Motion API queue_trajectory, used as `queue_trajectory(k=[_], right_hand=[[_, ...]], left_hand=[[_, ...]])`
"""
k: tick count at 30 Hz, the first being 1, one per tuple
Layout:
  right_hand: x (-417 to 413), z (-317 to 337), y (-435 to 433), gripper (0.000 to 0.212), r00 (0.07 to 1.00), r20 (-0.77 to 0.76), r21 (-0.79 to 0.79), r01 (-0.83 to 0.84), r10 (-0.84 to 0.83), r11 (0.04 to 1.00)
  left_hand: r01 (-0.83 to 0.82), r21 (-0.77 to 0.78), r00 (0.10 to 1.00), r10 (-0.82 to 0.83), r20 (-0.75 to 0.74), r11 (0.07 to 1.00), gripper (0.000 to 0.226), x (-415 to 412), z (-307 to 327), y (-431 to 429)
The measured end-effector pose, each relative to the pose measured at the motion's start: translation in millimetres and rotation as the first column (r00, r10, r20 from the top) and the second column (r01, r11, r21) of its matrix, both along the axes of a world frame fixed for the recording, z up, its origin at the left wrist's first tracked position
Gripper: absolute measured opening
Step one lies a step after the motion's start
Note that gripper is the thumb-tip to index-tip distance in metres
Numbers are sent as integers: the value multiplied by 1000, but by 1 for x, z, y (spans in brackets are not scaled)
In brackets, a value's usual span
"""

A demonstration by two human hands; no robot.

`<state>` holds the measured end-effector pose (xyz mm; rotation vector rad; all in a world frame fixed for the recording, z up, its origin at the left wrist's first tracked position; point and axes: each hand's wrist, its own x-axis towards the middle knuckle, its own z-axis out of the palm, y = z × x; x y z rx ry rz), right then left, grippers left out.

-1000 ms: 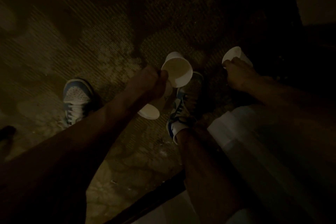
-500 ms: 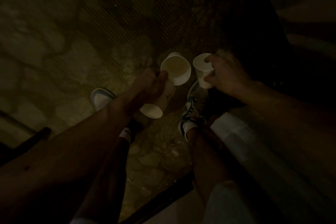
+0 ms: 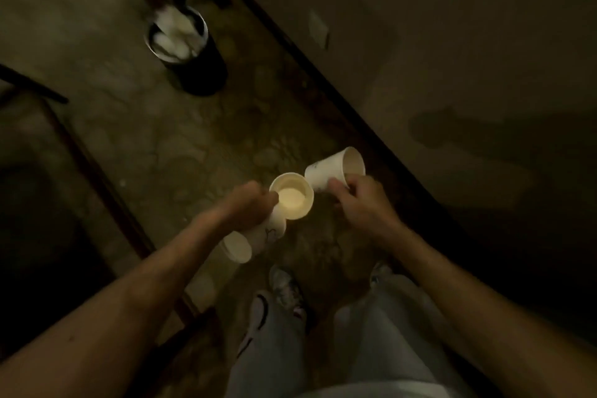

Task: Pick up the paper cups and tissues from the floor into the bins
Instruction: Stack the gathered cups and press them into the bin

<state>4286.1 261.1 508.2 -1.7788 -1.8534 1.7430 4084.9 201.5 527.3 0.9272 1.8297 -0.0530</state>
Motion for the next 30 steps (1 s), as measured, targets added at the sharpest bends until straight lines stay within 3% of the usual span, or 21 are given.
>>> queue_trajectory(k=[4, 8, 11, 15, 18, 24, 30], right_hand=[[-57, 113, -11, 31, 974, -222, 43, -29, 38, 999], [-116, 190, -20, 25, 963, -156, 244, -179, 221, 953], [-150, 230, -17, 10, 941, -186, 304, -220, 284, 927], [-183, 267, -3, 14, 921, -242, 343, -213, 305, 915], [-208, 279, 20, 13, 906, -261, 331, -239, 332, 913], [-278, 280, 95, 19, 900, -347, 109, -243, 266, 964], [-379, 287, 169, 24, 849, -420, -2, -356, 322, 935]], left_hand=[[-27, 191, 999, 34, -33, 981, 38, -56, 102, -17], [-111, 306, 992, 124, -24, 946, 39, -92, 182, -47], [-185, 408, 981, 194, 20, 894, 37, -119, 225, -60], [-254, 559, 961, 269, 56, 789, 41, -153, 260, -67], [-284, 643, 951, 294, 95, 711, 43, -177, 268, -62], [-281, 633, 952, 294, 88, 721, 76, -239, 258, -22], [-273, 704, 920, 392, -9, 656, 57, -307, 263, 40]])
